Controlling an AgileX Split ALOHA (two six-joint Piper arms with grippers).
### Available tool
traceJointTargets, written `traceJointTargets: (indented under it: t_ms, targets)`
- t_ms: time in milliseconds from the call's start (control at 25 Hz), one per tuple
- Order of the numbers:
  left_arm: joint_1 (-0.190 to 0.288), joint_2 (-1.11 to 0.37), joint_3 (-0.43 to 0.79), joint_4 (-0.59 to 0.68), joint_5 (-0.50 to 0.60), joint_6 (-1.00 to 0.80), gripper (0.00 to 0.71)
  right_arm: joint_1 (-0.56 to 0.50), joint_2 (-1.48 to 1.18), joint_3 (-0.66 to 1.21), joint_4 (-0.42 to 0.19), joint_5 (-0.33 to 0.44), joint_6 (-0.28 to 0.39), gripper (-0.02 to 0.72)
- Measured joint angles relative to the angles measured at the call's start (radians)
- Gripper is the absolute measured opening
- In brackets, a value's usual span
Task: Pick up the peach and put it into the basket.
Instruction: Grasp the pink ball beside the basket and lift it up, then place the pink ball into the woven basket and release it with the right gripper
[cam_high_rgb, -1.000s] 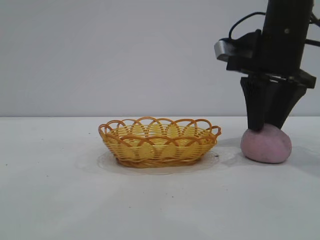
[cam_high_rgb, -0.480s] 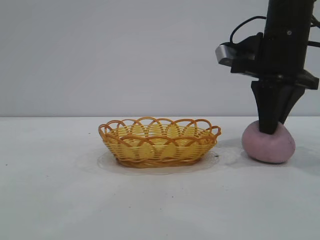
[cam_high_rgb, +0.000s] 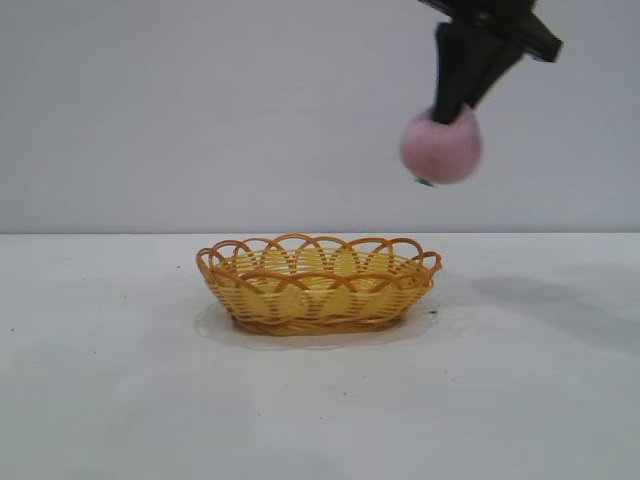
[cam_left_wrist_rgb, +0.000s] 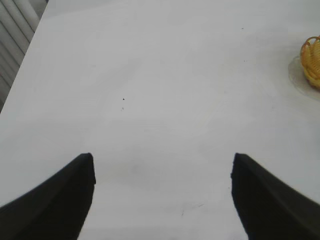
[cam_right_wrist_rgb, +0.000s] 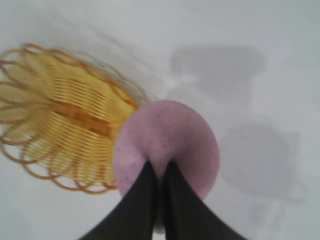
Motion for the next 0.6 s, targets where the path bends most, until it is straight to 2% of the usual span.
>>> traceJointTargets:
  t_ms: [280,600]
  targets:
    - [0.0,0.0,0.0,0.0,0.0,0.0,0.535,0.119,0.072,-0.002,0.012,0.009,-0.008,0.0]
    - [0.0,0.0,0.0,0.0,0.0,0.0,0.535,0.143,0.142,-0.002,0.028,0.007,-0.008,0.0]
